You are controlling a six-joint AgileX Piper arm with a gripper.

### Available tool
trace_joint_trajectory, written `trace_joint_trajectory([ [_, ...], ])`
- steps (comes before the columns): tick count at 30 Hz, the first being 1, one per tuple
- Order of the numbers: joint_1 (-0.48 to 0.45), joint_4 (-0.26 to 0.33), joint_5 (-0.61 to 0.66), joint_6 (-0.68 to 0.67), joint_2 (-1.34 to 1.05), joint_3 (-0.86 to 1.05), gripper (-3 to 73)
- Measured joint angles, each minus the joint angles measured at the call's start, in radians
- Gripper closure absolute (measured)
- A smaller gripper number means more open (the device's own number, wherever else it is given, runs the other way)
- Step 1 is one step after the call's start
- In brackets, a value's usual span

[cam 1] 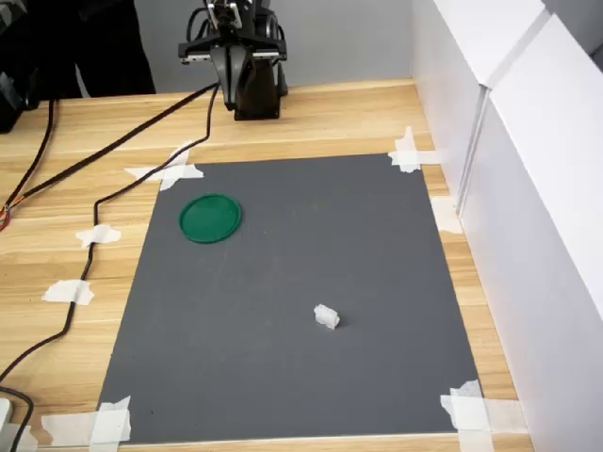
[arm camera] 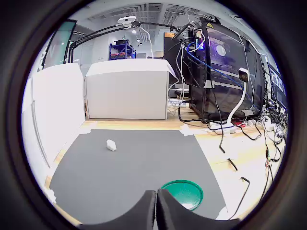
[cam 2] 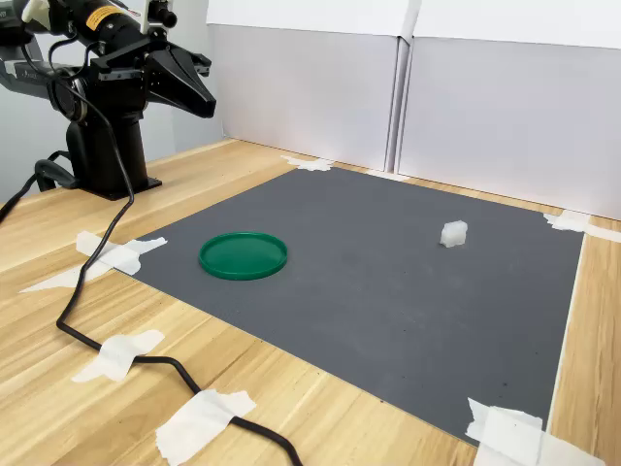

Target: Grasp a white terminal and put it on the green lid.

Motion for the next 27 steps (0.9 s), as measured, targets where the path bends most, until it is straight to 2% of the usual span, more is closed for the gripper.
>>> trace_joint_trajectory([
  [27,0.000,0.000,0.000,0.000,0.000,0.000,71.1],
])
